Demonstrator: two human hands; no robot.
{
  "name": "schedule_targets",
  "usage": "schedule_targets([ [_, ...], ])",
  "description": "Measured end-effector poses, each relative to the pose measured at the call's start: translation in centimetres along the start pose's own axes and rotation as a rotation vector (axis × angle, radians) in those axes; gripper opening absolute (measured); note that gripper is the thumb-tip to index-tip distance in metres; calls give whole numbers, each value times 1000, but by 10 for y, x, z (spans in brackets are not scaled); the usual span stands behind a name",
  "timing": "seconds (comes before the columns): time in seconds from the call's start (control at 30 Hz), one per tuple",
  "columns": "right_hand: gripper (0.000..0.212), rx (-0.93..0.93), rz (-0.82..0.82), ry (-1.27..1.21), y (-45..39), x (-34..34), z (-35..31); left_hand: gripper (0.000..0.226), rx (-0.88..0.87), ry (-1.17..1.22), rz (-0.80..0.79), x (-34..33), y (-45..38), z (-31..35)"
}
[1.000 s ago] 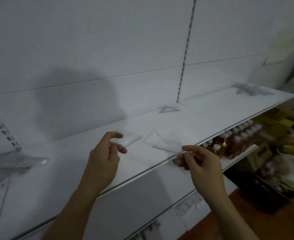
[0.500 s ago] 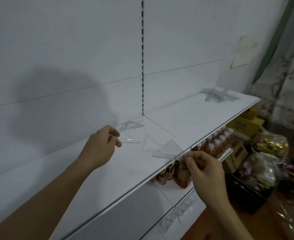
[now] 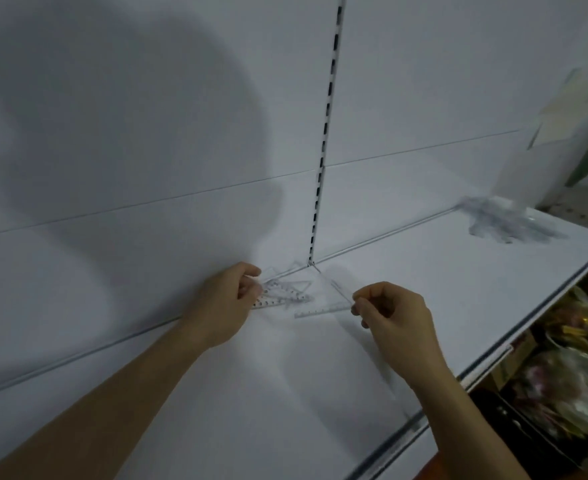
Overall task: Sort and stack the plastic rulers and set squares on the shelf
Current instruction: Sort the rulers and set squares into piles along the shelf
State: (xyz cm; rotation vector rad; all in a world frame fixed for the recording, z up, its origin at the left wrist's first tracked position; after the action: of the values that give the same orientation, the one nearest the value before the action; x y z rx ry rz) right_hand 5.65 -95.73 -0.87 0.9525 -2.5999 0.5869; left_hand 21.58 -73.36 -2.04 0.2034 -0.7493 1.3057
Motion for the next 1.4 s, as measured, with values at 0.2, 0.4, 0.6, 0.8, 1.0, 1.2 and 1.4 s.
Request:
schedule_targets([
  [0.2, 15, -11, -104, 68, -29, -50, -3, 34, -91, -151, -29, 13, 5, -8],
  [0.4, 9, 133, -147, 236, -42, -82, -22, 35, -171, -251, -3, 36, 12, -10],
  [0.6, 27, 225, -226, 298, -23, -79, -26, 36, -182, -384, 7, 54, 31, -22],
  [0.8, 26, 366, -298, 322, 26, -42, -41, 43, -192, -455, 24, 64, 64, -13],
  [1.0, 30, 407, -307, 296, 93, -17, -37, 50, -86, -524, 14, 84, 121, -14],
  [1.2, 32, 450, -383, 258, 188, -59, -49, 54, 44, -588, 78, 146, 201, -44],
  [1.4, 30, 623, -576, 111, 271, -128, -129, 53, 196, -671, 273, 273, 295, -84],
])
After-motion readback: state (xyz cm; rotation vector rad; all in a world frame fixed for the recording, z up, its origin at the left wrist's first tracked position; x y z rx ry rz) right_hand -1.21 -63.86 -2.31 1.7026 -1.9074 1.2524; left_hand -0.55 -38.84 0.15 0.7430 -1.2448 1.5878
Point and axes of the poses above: each hand's wrist, its own y-axis away from the middle knuckle, its own x-axis out of the back of the hand, z = x × y, the point moved 7 cm from there along -y, towards the middle knuckle, and after that the axes turned 12 degrees about z, right-handed, at the moved point
